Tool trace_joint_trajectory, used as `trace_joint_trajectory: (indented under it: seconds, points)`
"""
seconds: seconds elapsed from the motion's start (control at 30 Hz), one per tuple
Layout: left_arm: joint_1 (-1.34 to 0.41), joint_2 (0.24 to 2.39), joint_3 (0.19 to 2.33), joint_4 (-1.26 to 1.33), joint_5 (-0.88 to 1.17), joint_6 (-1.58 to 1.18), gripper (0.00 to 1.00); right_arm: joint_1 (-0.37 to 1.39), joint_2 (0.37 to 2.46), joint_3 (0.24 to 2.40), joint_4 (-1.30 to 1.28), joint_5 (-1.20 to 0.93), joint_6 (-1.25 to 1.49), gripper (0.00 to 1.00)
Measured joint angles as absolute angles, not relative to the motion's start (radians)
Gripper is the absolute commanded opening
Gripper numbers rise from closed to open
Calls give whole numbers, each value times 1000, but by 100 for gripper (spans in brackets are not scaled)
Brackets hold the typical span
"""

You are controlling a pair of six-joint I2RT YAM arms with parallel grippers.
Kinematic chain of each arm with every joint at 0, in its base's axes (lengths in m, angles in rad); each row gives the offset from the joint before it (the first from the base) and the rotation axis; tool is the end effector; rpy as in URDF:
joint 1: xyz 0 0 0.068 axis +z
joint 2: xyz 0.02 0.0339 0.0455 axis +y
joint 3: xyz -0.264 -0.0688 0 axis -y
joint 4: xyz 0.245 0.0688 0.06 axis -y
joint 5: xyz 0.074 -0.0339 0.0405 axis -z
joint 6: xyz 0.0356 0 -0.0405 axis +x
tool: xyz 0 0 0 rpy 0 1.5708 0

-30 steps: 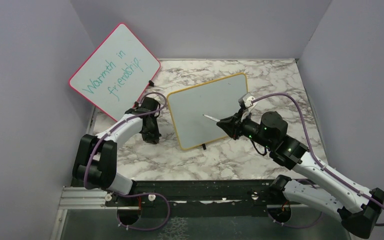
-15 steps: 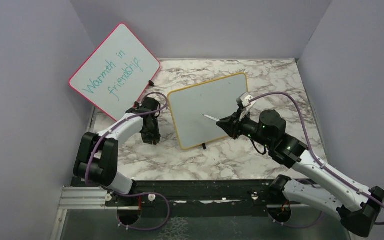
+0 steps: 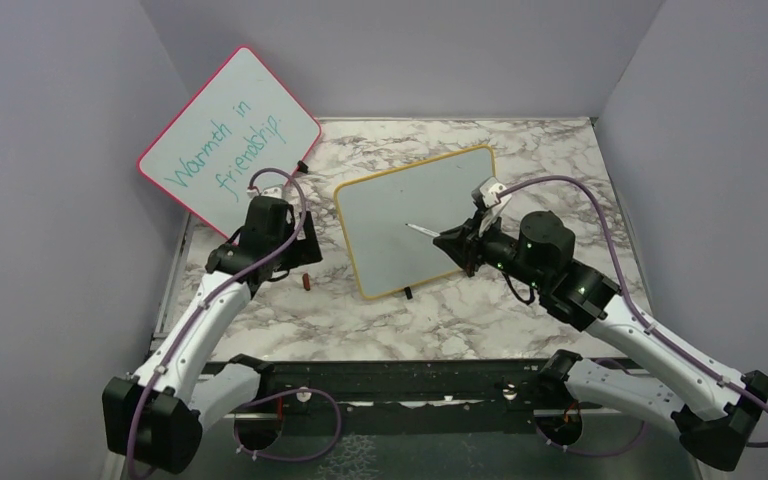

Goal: Write a sentence on the whiteboard
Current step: Place the pen cap at the center of the board, then write a sentence on the whiteboard.

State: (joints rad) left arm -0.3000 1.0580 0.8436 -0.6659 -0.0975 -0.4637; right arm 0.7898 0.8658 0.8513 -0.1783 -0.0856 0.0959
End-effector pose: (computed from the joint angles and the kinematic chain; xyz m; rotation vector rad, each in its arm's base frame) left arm 0.2039 -0.0594 0.2657 -0.2439 2.4456 -0.2181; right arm 0.1402 0.1458 0.3500 -0.6785 1.6878 0.7120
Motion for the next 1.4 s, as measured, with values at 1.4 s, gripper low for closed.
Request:
trace_joint_trajectory:
  seconds: [1.4]
  points:
    - [-88, 1332, 991, 22, 805, -253, 72, 795, 1049, 999, -217, -75, 56, 1]
